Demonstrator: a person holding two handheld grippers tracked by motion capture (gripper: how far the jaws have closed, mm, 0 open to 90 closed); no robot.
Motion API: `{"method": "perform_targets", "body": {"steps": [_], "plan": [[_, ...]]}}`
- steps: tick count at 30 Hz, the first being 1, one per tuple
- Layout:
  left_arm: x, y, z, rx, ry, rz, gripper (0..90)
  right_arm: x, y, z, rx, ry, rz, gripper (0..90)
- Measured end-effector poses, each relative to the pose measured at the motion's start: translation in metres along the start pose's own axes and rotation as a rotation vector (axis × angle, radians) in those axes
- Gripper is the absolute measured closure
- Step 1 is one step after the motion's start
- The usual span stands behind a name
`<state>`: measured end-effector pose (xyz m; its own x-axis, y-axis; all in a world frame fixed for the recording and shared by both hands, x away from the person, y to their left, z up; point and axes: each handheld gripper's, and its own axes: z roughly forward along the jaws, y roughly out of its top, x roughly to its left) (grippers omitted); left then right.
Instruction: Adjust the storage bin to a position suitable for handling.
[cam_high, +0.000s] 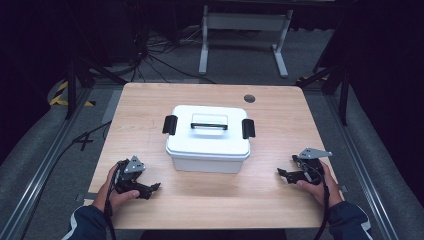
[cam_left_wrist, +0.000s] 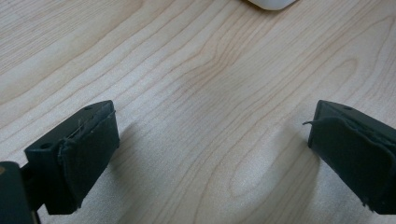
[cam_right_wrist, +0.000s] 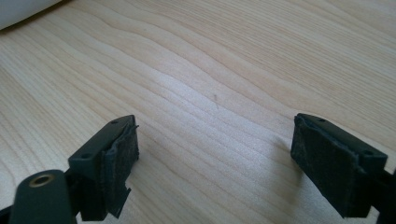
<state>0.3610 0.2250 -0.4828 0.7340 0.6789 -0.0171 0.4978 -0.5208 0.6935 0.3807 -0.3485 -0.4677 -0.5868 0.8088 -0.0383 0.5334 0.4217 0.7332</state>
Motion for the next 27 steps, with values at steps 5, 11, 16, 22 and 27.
{"method": "perform_targets", "body": {"steps": [5,11,16,22,27], "plan": [[0.0,0.0,0.0,0.003,0.005,0.002,1.8,-0.003,-0.001,-0.002,-0.007,0.009,-0.003,20.6],[0.0,0.0,0.001,0.004,0.007,-0.013,0.5,-0.004,0.001,-0.002,0.011,0.012,-0.009,20.4],[0.0,0.0,0.0,0.008,0.008,-0.013,0.6,-0.005,0.003,-0.002,0.027,0.027,-0.022,20.5],[0.0,0.001,0.0,0.009,0.008,-0.013,0.5,-0.006,0.004,-0.003,0.033,0.037,-0.036,24.6],[0.0,0.0,0.001,0.004,0.01,-0.013,0.6,-0.005,0.01,-0.009,0.05,0.068,-0.071,35.0]]}}
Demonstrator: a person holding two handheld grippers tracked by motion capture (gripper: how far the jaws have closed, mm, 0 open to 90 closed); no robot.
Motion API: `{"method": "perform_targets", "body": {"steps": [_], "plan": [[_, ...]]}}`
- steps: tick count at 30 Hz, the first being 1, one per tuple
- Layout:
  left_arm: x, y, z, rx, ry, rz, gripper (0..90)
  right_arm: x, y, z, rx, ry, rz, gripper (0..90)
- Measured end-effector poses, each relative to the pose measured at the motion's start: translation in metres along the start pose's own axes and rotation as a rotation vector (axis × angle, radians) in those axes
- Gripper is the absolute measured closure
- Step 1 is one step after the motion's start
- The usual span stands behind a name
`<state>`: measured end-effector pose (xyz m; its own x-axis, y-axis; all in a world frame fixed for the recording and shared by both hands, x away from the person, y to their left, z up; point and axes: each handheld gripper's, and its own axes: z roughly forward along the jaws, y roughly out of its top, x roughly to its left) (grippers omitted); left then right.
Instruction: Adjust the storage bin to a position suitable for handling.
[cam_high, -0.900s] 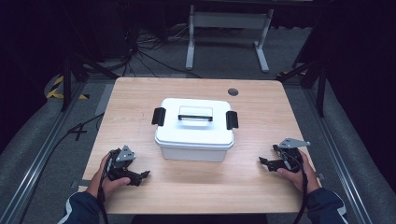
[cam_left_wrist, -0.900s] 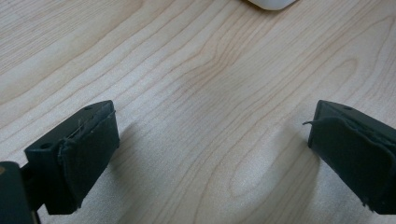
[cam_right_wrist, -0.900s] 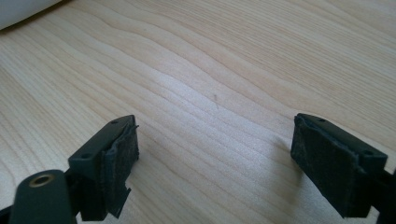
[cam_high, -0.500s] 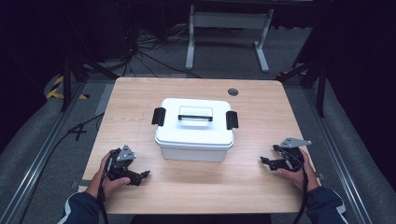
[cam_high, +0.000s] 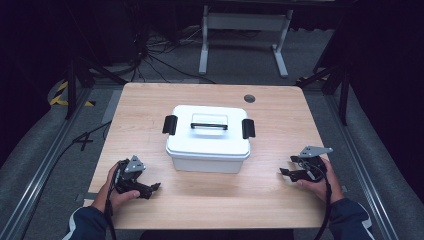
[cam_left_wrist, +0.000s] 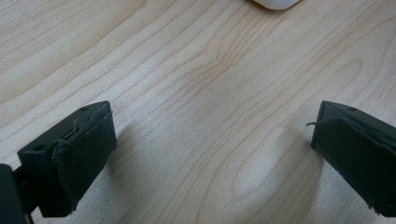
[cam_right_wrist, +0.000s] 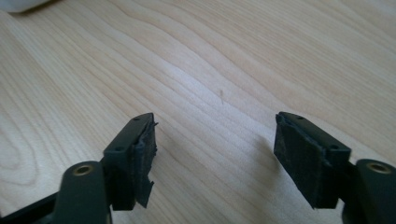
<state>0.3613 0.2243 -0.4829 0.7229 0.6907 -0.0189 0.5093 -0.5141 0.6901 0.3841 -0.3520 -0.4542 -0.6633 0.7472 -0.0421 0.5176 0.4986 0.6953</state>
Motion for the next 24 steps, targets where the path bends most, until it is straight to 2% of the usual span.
{"method": "perform_targets", "body": {"steps": [6,8,13,17,21,24], "plan": [[0.0,0.0,0.0,0.0,0.0,0.0,0.5,0.001,0.013,-0.008,0.0,0.035,-0.05,38.5],[0.0,0.0,0.0,-0.001,0.0,0.0,0.5,0.003,0.024,-0.014,-0.01,0.047,-0.084,38.4],[0.0,0.0,0.0,0.0,-0.002,0.002,0.5,0.007,0.039,-0.022,-0.025,0.064,-0.125,40.2],[0.002,0.001,0.0,0.008,-0.012,0.015,0.5,0.006,0.057,-0.031,-0.068,0.087,-0.155,48.8],[0.002,0.001,0.0,0.007,-0.013,0.012,0.5,0.007,0.07,-0.036,-0.063,0.088,-0.184,50.0],[0.001,0.001,0.0,0.006,-0.012,0.012,0.5,0.01,0.087,-0.042,-0.052,0.088,-0.233,51.4]]}}
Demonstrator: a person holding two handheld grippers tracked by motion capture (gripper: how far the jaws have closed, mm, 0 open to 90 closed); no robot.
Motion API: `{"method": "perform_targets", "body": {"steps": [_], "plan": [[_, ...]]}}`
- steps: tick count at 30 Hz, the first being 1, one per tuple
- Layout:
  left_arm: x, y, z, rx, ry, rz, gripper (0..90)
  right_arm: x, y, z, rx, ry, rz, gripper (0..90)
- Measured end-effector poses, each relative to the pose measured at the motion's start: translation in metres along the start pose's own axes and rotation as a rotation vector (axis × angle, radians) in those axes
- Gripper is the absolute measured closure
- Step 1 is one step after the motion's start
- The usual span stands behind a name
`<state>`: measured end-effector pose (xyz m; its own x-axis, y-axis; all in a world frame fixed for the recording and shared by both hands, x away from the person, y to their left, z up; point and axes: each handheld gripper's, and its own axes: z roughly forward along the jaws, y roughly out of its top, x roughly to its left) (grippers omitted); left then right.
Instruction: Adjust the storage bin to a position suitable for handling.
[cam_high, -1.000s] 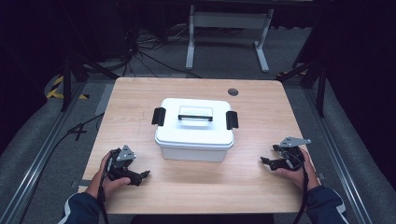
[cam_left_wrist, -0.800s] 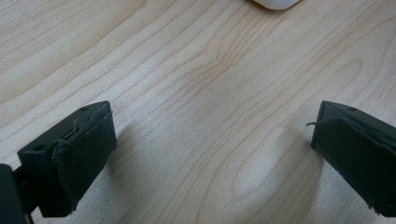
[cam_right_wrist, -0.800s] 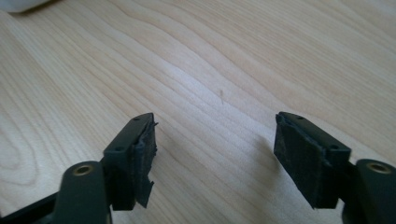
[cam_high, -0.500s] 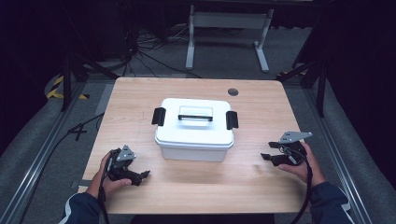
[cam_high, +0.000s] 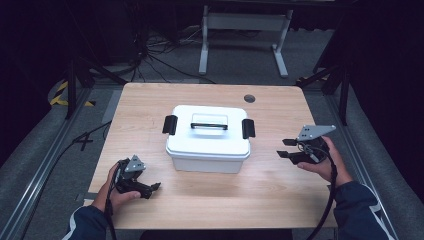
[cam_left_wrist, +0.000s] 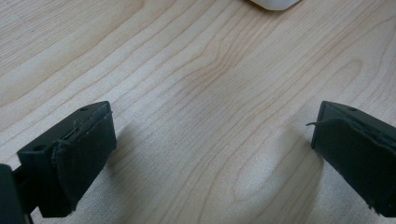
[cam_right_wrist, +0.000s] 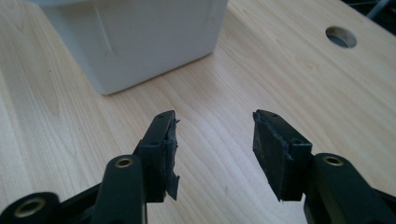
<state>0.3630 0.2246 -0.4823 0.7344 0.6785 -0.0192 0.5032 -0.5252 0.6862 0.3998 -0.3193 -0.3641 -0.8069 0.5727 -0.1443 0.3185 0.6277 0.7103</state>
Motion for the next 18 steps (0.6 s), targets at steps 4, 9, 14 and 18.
{"method": "perform_targets", "body": {"steps": [4,9,14,18], "plan": [[0.0,0.0,0.0,0.001,-0.001,0.002,0.5,-0.002,0.02,-0.007,-0.009,0.007,-0.033,52.5],[0.0,0.0,0.0,0.001,-0.001,0.002,0.5,-0.005,0.046,-0.011,-0.005,0.009,-0.079,53.2],[0.0,0.0,0.0,0.0,-0.001,0.002,0.5,-0.004,0.064,-0.009,0.007,0.012,-0.121,54.7],[0.0,0.0,0.0,0.001,-0.001,0.002,0.6,0.002,0.081,-0.005,0.009,0.025,-0.153,55.8]]}}
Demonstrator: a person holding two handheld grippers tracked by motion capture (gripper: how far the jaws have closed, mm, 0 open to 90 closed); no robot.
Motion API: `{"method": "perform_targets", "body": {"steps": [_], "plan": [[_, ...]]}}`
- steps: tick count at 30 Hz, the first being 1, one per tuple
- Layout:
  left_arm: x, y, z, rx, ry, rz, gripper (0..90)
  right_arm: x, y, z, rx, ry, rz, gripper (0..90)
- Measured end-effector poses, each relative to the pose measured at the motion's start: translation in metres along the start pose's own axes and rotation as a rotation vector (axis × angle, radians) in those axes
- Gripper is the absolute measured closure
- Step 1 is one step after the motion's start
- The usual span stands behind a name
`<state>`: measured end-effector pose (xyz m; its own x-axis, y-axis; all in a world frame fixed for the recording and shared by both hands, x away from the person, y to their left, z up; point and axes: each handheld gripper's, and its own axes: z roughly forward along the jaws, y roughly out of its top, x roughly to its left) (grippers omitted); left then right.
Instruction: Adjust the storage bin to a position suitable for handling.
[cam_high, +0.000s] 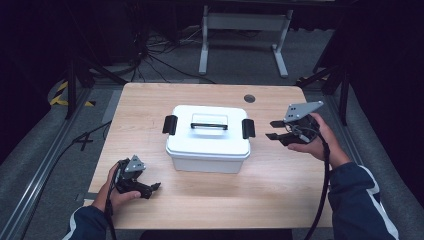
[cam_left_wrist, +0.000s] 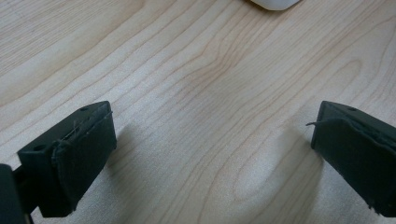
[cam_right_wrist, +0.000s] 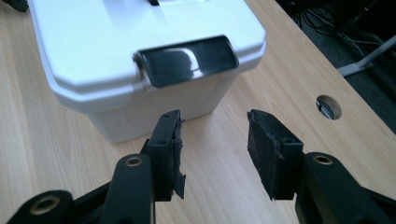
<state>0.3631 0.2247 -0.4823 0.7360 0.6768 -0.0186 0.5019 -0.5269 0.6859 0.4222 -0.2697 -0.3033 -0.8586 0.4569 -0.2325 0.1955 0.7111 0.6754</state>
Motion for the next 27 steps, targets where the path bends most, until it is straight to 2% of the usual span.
{"method": "perform_targets", "body": {"steps": [8,17,27], "plan": [[0.0,0.0,0.0,0.0,0.0,0.0,0.5,0.004,0.028,0.005,0.016,0.012,-0.045,55.3],[0.0,0.0,0.0,0.0,0.0,0.001,0.5,0.014,0.057,0.022,0.04,0.044,-0.105,54.1],[0.0,0.0,0.0,0.0,0.0,0.001,0.5,0.025,0.077,0.04,0.08,0.076,-0.16,53.0]]}}
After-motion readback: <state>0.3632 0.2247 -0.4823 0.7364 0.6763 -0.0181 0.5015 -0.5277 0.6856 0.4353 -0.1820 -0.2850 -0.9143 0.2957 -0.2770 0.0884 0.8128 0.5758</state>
